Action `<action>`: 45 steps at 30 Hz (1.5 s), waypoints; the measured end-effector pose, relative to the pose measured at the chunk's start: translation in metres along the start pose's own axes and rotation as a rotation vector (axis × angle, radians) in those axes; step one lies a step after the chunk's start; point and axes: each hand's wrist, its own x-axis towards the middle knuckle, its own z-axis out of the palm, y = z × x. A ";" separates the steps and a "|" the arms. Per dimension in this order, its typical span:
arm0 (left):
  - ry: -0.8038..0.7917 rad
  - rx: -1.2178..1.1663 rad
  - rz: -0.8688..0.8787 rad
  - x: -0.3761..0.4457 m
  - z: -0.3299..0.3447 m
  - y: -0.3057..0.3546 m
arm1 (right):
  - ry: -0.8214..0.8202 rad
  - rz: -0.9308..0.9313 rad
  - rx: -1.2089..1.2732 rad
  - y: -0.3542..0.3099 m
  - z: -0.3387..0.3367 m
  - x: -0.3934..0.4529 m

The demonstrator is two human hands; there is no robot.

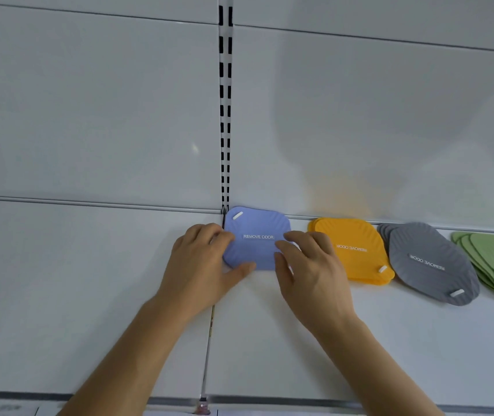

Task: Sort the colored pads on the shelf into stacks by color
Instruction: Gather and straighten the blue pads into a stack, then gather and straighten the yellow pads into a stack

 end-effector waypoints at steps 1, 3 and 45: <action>-0.028 -0.009 0.022 0.000 -0.002 -0.003 | -0.048 -0.004 -0.001 0.003 -0.002 -0.001; -0.073 -0.025 0.051 0.002 -0.005 -0.008 | -0.176 0.016 -0.050 0.010 -0.005 -0.004; -0.010 -0.125 0.179 -0.001 0.056 0.163 | -0.073 0.031 0.021 0.141 -0.072 -0.046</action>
